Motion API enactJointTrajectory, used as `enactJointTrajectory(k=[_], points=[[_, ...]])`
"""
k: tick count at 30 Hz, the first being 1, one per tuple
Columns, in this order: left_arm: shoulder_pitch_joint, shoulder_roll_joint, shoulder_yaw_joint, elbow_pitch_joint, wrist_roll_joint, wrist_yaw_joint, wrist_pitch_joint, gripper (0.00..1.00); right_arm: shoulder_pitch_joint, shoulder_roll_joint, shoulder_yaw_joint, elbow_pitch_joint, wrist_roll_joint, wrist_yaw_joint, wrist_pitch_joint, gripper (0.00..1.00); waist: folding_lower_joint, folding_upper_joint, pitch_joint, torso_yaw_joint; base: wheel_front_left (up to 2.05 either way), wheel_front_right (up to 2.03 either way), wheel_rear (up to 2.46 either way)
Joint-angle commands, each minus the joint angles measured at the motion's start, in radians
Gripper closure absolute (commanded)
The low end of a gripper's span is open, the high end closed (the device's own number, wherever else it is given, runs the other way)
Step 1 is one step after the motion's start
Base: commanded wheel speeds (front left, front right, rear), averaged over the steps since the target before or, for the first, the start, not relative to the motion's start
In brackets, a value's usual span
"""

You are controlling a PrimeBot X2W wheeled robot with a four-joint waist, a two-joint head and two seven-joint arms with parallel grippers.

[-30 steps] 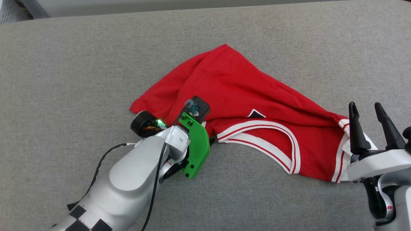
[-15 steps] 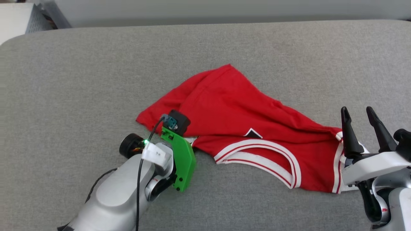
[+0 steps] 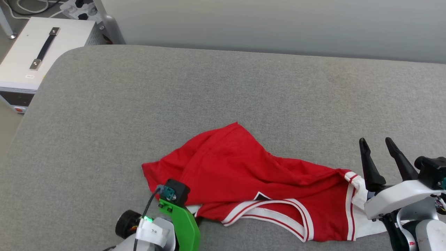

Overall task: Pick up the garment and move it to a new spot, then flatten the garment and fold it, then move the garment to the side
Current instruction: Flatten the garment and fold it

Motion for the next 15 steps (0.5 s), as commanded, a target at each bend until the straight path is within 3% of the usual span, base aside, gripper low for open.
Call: enactJointTrajectory(k=[1, 2, 4, 8, 15], points=[[0.025, -0.003, -0.006, -0.007, -0.002, 0.01, 0.003, 1.0, 0.005, 0.0, 0.007, -0.001, 0.011, -0.001, 0.004, 0.0, 0.0, 0.0, -0.017, 0.019, 0.0, 0.0, 0.0], [0.031, -0.007, -0.007, -0.011, -0.003, 0.015, -0.003, 0.98, 0.005, 0.0, 0.01, 0.0, 0.011, -0.001, 0.007, 0.0, 0.0, 0.0, -0.017, 0.02, 0.0, 0.0, 0.0], [0.038, -0.013, -0.002, -0.012, 0.004, 0.03, -0.024, 0.0, 0.007, 0.0, 0.013, 0.001, 0.012, -0.001, 0.01, 0.0, 0.0, 0.0, -0.018, 0.02, 0.0, 0.0, 0.0], [0.048, -0.015, 0.021, -0.021, -0.004, 0.048, -0.057, 0.0, 0.015, -0.001, 0.009, 0.004, 0.014, -0.001, 0.009, 0.0, 0.0, 0.0, -0.022, 0.019, 0.0, 0.0, 0.0], [0.051, 0.033, 0.08, -0.096, -0.017, 0.07, -0.097, 0.0, 0.022, 0.005, 0.0, 0.009, 0.015, -0.001, 0.007, 0.0, 0.0, 0.0, -0.031, 0.008, 0.0, 0.0, 0.0]])
